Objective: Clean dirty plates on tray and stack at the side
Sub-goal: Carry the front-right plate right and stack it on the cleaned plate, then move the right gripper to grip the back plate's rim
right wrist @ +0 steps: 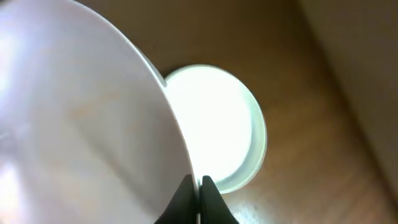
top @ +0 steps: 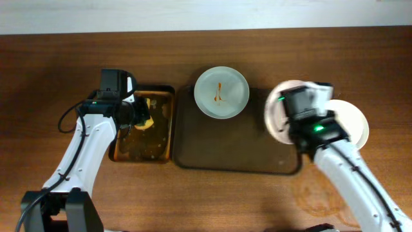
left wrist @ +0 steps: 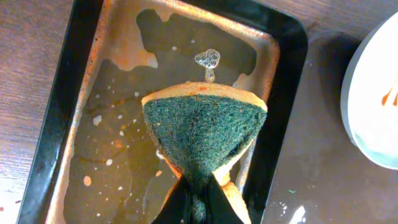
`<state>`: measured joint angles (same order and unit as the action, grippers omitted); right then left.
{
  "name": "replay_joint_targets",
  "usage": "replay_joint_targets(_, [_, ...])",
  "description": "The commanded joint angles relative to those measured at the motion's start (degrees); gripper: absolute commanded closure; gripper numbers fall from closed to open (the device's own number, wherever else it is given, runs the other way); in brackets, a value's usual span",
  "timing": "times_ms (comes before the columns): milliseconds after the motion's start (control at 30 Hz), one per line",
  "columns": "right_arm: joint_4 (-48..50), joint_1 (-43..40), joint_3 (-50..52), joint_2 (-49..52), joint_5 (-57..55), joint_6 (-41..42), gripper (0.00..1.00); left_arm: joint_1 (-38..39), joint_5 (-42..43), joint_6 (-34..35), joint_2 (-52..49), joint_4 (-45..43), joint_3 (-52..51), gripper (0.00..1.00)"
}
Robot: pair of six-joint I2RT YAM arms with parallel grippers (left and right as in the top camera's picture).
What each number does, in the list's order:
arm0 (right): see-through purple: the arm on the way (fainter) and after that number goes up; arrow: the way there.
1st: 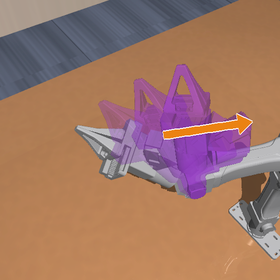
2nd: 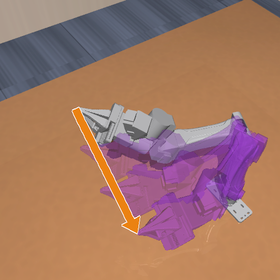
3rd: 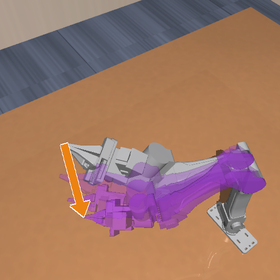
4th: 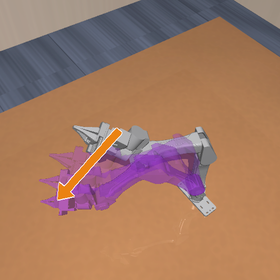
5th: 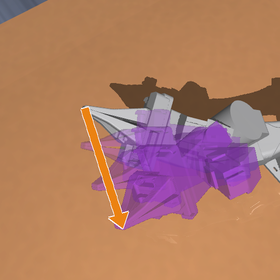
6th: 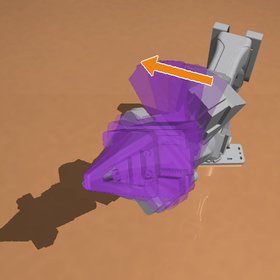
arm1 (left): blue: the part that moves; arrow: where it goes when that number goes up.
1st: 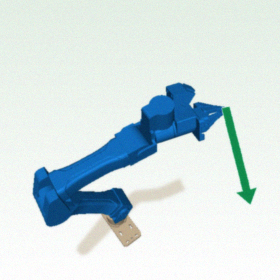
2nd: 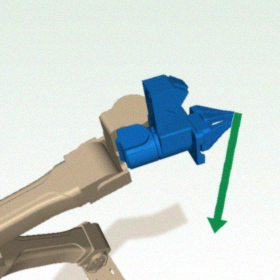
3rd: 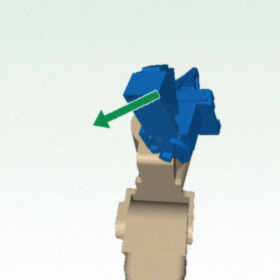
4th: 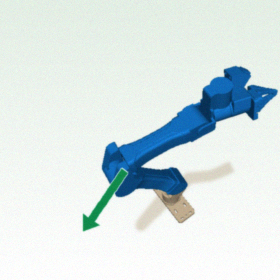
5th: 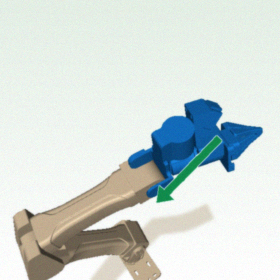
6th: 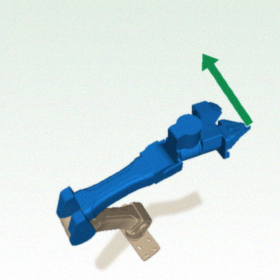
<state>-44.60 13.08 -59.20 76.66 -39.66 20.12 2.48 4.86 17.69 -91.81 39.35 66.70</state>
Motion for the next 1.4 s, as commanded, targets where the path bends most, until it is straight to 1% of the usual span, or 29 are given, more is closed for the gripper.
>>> replay_joint_targets(0, [0.50,-12.74,-1.25,-0.76,18.88,1.88,0.96,-0.20,-0.20,-0.90,0.76,0.00,0.09,1.00])
replay_joint_targets(67, [0.94,-22.71,-1.25,-0.59,25.79,1.84,0.96,-0.20,-0.20,-0.90,0.76,0.00,0.09,1.00])
replay_joint_targets(133, [1.25,-31.91,-1.25,0.42,30.36,1.86,0.96,-0.20,-0.20,-0.90,0.76,0.02,0.09,1.00])
replay_joint_targets(267, [2.86,-43.60,-1.25,5.11,34.16,1.86,0.96,-0.20,-0.20,-0.90,0.76,0.02,0.09,1.00])
replay_joint_targets(433, [6.32,-49.31,-1.25,9.29,38.62,1.81,0.95,-0.20,-0.20,-0.87,0.76,0.22,0.09,1.00])
replay_joint_targets(467, [6.58,-49.53,-1.25,9.31,39.01,1.81,0.91,-0.20,-0.20,-0.87,0.76,0.22,0.09,1.00])
replay_joint_targets(500, [6.86,-49.51,-1.25,9.31,39.87,1.81,0.79,-0.20,-0.20,-0.87,0.76,0.22,0.09,1.00])
replay_joint_targets(533, [7.30,-49.46,-1.25,9.31,42.16,1.84,0.60,-0.20,-0.20,-0.87,0.76,0.22,0.09,1.00])
replay_joint_targets(567, [8.09,-49.48,-1.25,9.31,45.70,1.81,0.47,-0.20,-0.17,-0.87,0.76,0.22,0.09,1.00])
replay_joint_targets(600, [8.74,-49.46,-1.25,9.31,49.11,1.81,0.14,-0.20,-0.17,-0.87,0.76,0.22,0.09,1.00])
replay_joint_targets(633, [9.18,-49.46,-1.25,9.31,52.19,1.79,0.03,-0.20,-0.20,-0.87,0.76,0.22,0.09,1.00])
replay_joint_targets(667, [9.62,-49.46,-1.25,9.31,56.28,1.31,0.02,-0.20,-0.17,-0.87,0.76,0.22,0.09,1.00])
replay_joint_targets(733, [9.44,-49.31,-1.25,9.31,61.92,1.14,0.02,-0.20,-0.20,-0.87,0.76,0.22,0.09,1.00])
replay_joint_targets(767, [9.07,-48.54,-1.25,9.31,64.85,-0.63,0.05,-0.20,-0.20,-0.87,0.76,0.22,0.09,1.00])
replay_joint_targets(800, [8.31,-46.86,-1.25,9.29,66.27,-2.58,0.18,-0.20,-0.20,-0.87,0.76,0.22,0.09,1.00])
replay_joint_targets(833, [6.69,-43.45,-1.29,9.18,66.03,-4.74,0.22,-0.20,-0.17,-0.87,0.76,0.22,0.09,1.00])
replay_joint_targets(867, [5.46,-41.11,-1.68,9.14,65.96,-5.77,0.22,-0.20,-0.20,-0.87,0.76,0.22,0.09,1.00])
replay_joint_targets(900, [3.89,-38.53,-2.60,9.14,65.37,-6.91,0.23,-0.17,-0.20,-0.87,0.76,0.22,0.09,1.00])
replay_joint_targets(967, [-1.64,-30.60,-7.67,9.14,58.31,-8.17,0.23,-0.20,-0.17,-0.87,0.76,0.33,0.09,1.00])
replay_joint_targets(1000, [-5.38,-24.98,-12.68,9.16,52.89,-9.01,0.22,-0.20,-0.17,-0.87,0.76,0.37,0.09,1.00])
replay_joint_targets(1033, [-7.39,-21.81,-15.61,9.22,50.42,-9.42,0.22,-0.20,-0.20,-0.87,0.76,0.35,0.09,1.00])
replay_joint_targets(1067, [-9.03,-16.57,-19.50,9.22,48.41,-9.40,0.22,-0.20,-0.20,-0.87,0.76,0.35,0.09,1.00])
replay_joint_targets(1100, [-8.74,-14.40,-20.35,9.22,48.43,-9.38,0.21,-0.20,-0.20,-0.87,0.76,0.35,0.09,1.00])
replay_joint_targets(1133, [-6.54,-10.32,-20.52,9.40,47.93,-9.33,0.21,-0.20,-0.20,-0.87,0.76,0.35,0.09,1.00])
replay_joint_targets(1167, [-4.85,-8.09,-20.52,10.19,47.98,-9.11,0.21,-0.20,-0.20,-0.87,0.76,0.37,0.09,1.00])
replay_joint_targets(1267, [-0.20,-3.65,-20.52,15.13,48.00,-8.70,0.21,-0.20,-0.20,-0.90,0.76,0.37,0.09,1.00])
replay_joint_targets(1300, [1.46,-2.32,-20.52,18.18,47.95,-8.72,0.23,-0.17,-0.20,-0.90,0.76,0.37,0.09,1.00])
replay_joint_targets(1333, [2.36,-1.81,-20.52,20.02,47.95,-8.50,0.28,-0.17,-0.20,-0.90,0.76,0.37,0.09,1.00])
replay_joint_targets(1367, [3.67,-1.57,-20.52,22.25,47.93,-7.19,0.31,-0.13,-0.20,-0.90,0.76,0.37,0.09,1.00])
